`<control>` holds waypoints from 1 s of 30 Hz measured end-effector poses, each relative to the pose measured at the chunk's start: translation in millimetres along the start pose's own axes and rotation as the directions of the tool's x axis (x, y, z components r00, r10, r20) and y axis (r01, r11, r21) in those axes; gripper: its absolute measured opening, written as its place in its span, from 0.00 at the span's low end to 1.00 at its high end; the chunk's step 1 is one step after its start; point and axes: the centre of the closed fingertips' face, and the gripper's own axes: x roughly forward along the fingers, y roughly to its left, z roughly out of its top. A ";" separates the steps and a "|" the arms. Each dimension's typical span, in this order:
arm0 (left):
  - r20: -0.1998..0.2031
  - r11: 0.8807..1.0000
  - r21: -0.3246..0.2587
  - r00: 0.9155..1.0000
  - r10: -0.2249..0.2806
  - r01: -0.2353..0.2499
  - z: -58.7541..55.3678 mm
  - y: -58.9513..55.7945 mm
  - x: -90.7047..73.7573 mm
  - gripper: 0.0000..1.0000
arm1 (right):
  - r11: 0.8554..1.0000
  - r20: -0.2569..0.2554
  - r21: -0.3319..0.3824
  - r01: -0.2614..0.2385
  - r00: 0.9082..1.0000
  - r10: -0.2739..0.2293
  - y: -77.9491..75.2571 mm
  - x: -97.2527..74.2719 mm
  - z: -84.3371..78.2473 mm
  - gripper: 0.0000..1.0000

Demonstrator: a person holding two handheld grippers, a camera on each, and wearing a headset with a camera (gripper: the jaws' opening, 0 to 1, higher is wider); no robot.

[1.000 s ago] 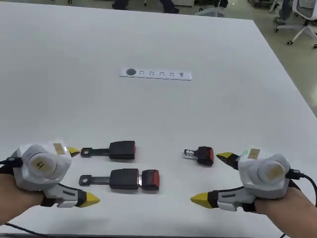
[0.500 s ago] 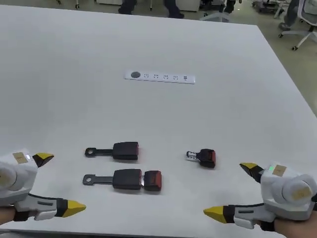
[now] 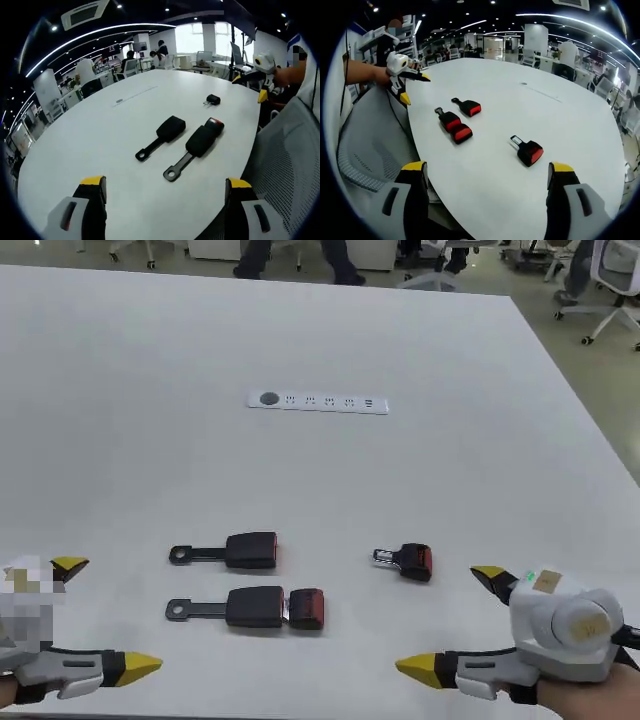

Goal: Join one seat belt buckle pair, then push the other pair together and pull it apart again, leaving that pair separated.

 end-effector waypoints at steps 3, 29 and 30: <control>0.008 1.000 -0.023 1.000 -0.013 0.013 -1.3 0.5 1.1 1.00 | 1.000 -0.006 -0.013 0.007 1.000 -0.007 -1.7 0.9 -2.3 0.99; 0.023 1.000 -0.001 1.000 0.003 -0.003 -7.9 -0.3 -0.9 0.98 | 0.997 -0.027 -0.044 0.065 0.997 -0.067 -6.0 -12.0 -3.6 1.00; 0.026 1.000 -0.002 1.000 0.005 -0.005 -7.1 0.0 -1.3 0.98 | 0.997 -0.026 -0.041 0.065 0.997 -0.067 -6.0 -11.9 -3.7 1.00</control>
